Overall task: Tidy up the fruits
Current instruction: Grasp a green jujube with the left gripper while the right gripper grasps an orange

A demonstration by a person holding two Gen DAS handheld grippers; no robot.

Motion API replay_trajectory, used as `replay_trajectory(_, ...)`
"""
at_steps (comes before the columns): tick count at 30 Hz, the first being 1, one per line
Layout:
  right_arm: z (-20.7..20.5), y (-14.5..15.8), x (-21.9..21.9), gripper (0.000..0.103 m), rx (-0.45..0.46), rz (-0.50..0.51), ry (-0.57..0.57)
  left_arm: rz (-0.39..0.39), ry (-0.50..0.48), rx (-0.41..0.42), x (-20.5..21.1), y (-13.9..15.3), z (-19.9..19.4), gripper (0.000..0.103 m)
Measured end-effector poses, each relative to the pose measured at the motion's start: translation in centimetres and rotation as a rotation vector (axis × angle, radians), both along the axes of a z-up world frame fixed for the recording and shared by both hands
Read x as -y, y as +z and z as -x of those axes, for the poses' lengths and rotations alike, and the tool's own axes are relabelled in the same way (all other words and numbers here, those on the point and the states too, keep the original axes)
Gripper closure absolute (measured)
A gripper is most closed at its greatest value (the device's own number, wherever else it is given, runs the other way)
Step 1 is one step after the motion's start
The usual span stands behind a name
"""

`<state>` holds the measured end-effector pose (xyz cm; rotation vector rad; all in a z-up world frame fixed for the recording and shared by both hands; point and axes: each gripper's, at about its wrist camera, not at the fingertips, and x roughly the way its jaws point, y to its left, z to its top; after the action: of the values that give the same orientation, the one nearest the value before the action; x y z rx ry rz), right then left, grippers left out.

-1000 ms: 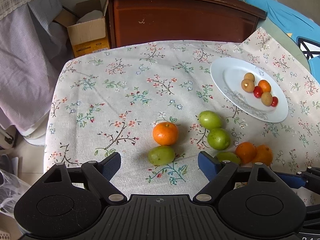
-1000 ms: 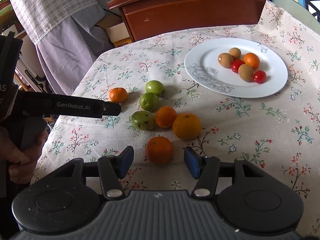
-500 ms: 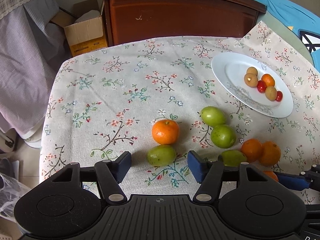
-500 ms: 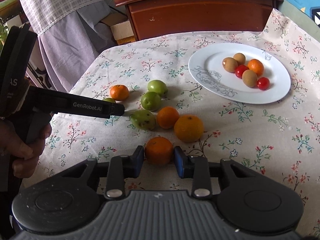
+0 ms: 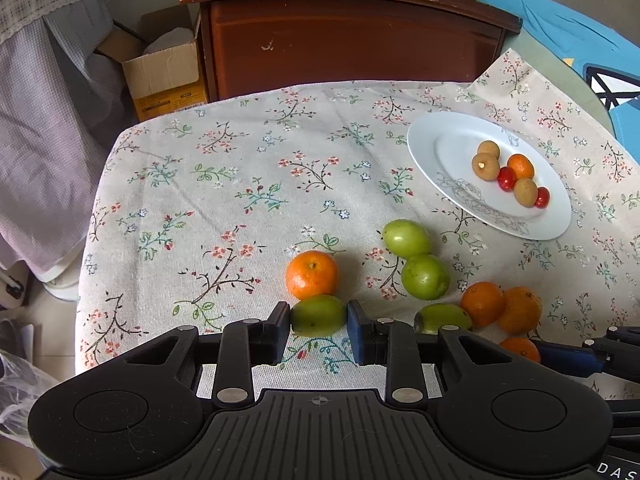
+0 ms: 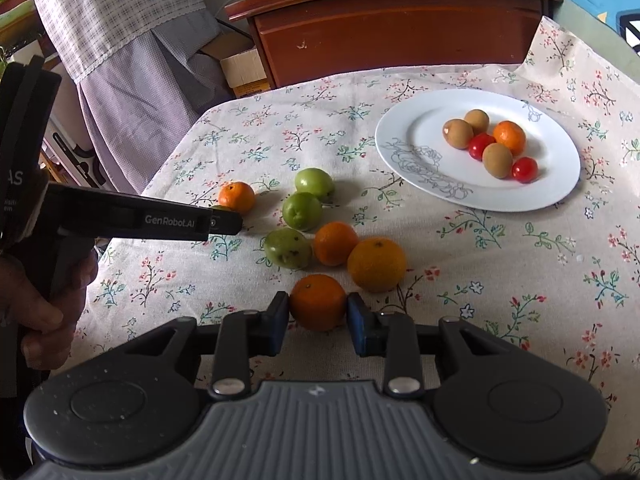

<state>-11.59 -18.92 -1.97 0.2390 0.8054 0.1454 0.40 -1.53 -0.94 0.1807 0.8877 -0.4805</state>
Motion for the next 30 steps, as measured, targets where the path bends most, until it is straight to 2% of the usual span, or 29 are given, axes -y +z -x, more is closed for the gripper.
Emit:
replay_trajectory(12,0.1,0.7,0.6,0.072,0.026,-0.031,-0.021,0.021,-0.068,0.017,1.3,1.3,2.2,0.075)
replay_trajectory(19,-0.1,1.1,0.8,0.072,0.038,-0.037,-0.028,0.044,-0.067,0.023,1.5,1.7,2.3,0.075)
replay_trajectory(24,-0.2,2.0,1.5,0.072,0.072,-0.046,-0.047,0.066,-0.080,0.056,2.1,2.7,2.6,0.075)
replay_trajectory(28,-0.4,2.9,2.6,0.072,0.097,-0.063,-0.081,0.077,-0.102,0.116,3.0,4.1,2.9,0.075)
replay_trajectory(30,-0.5,3.2,3.1,0.072,0.105,-0.069,-0.096,0.100,-0.108,0.115,3.3,4.6,2.8,0.075)
